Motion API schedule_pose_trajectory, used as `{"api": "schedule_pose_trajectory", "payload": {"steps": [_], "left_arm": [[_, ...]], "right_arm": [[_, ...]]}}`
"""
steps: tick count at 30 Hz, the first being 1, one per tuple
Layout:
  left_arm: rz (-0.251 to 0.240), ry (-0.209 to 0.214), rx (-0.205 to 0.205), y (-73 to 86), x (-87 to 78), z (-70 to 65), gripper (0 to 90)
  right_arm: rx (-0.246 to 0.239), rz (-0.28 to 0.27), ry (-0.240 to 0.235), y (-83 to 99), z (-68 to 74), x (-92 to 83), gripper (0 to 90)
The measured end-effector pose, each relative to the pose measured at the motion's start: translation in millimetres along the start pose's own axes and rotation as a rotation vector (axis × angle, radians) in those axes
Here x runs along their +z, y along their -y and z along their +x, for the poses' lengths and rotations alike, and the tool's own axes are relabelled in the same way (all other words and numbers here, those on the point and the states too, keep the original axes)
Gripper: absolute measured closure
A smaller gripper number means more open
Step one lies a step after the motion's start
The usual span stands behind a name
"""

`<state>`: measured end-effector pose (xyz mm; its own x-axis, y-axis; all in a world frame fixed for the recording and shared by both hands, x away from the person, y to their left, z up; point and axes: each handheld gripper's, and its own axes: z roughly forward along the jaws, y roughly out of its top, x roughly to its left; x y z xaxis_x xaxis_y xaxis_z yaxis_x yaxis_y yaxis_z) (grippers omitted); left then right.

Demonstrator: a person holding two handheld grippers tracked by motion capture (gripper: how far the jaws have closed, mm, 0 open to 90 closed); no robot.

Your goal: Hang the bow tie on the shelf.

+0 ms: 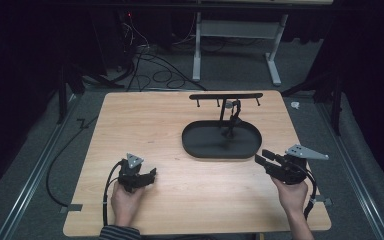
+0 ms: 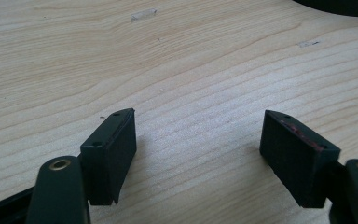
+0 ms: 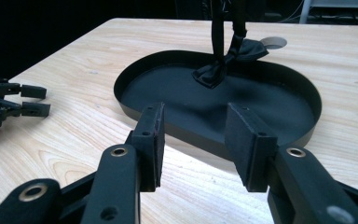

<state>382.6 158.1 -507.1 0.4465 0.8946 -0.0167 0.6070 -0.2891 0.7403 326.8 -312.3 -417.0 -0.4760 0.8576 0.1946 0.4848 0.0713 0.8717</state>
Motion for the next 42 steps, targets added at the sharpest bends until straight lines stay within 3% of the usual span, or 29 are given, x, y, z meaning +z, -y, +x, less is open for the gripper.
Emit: {"api": "schedule_pose_trajectory", "payload": {"steps": [21, 42], "left_arm": [[-0.001, 0.0, 0.001, 0.1, 0.1, -0.1, 27.6], [-0.001, -0.001, 0.001, 0.1, 0.1, -0.2, 27.6]], "right_arm": [[0.021, 0.032, -0.035, 16.7, 5.2, 16.0, 59.5], [-0.019, 0.105, -0.031, 29.9, 16.0, 43.9, 59.5]]}}
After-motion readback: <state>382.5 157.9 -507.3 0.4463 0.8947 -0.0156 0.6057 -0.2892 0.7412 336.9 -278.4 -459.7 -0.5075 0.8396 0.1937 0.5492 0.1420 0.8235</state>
